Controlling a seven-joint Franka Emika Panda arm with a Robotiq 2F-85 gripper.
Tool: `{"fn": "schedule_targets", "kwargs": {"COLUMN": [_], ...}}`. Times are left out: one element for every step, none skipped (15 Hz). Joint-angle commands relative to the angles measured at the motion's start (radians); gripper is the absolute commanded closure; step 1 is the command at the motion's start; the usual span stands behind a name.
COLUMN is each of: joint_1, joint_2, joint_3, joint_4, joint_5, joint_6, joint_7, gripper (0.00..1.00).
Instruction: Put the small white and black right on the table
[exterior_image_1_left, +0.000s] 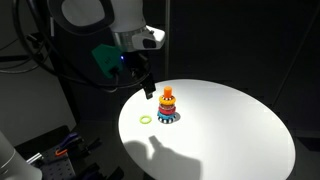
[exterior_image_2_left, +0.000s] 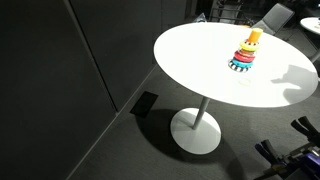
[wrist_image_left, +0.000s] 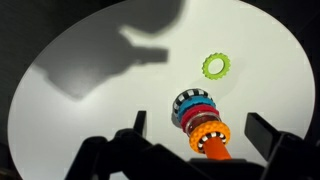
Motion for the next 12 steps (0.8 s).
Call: {"fn": "schedule_targets", "kwargs": {"joint_1": [-0.017,-0.016,-0.015,-0.015,-0.013,-0.014,-0.014,-0.015,-0.015,-0.018,-0.017,-0.016], "joint_2": [0.048,0.059,0.072,0.084,0.100,0.119,0.136,0.157,0.180,0.204,0.229,0.257], "joint_3": [0.039,0.048,0.058,0.068,0.078,0.090,0.102,0.115,0.128,0.141,0.152,0.163], "joint_4": [0.025,0.029,0.035,0.040,0.047,0.056,0.064,0.072,0.081,0.091,0.099,0.112], "joint_5": [0.007,0.005,0.002,-0.001,-0.004,-0.011,-0.016,-0.025,-0.035,-0.049,-0.061,-0.072], "joint_6": [0.012,0.019,0.026,0.037,0.050,0.066,0.078,0.098,0.118,0.141,0.163,0.180], "joint_7": [0.015,0.021,0.028,0.034,0.043,0.056,0.067,0.082,0.099,0.124,0.144,0.166], "gripper": [0.00,0.00,0.00,0.00,0.00,0.00,0.00,0.00,0.00,0.00,0.00,0.00]}}
